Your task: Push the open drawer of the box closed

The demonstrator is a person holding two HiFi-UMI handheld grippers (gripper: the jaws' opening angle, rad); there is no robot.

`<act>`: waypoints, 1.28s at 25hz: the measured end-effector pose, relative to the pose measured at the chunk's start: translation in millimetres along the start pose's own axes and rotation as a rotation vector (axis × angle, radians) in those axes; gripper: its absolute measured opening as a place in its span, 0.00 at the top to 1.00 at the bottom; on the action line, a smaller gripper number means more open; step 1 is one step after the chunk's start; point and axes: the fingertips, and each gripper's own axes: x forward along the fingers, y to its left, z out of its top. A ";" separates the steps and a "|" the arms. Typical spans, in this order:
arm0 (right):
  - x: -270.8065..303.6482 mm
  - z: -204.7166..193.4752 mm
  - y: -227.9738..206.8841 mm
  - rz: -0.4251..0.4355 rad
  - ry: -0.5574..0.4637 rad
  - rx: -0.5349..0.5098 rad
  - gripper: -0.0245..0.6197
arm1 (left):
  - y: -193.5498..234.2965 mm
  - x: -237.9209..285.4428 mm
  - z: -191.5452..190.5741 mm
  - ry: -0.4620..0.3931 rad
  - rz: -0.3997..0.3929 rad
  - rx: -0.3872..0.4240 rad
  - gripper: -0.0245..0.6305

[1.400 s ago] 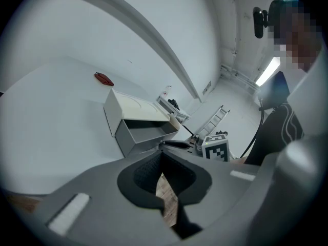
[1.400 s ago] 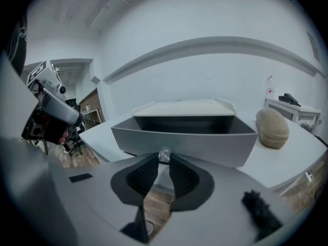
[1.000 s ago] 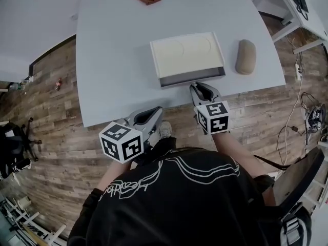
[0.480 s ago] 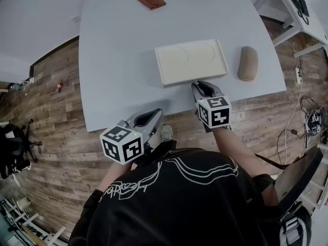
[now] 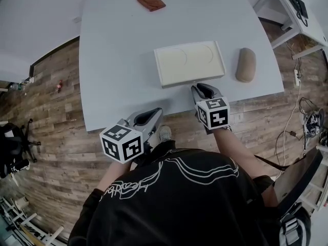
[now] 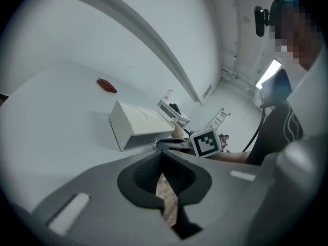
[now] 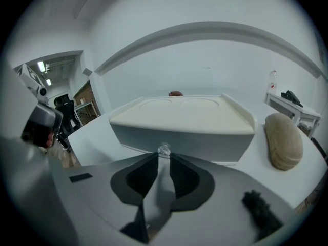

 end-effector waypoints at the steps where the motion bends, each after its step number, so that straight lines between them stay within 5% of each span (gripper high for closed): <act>1: -4.7 -2.3 0.0 0.000 0.001 -0.011 0.85 | -3.9 0.3 -1.0 -0.002 -0.002 0.006 0.95; 7: -47.1 -13.1 13.9 0.102 -0.020 -0.005 0.85 | -34.6 2.8 -11.1 -0.019 -0.010 0.024 0.95; 20: -227.9 -24.8 83.3 0.615 -0.192 -0.025 0.95 | -163.4 -2.0 -54.0 -0.098 -0.024 0.109 0.95; 32: -297.5 -30.7 84.1 0.687 -0.270 -0.020 0.95 | -235.6 -16.1 -56.9 -0.170 -0.023 0.204 0.95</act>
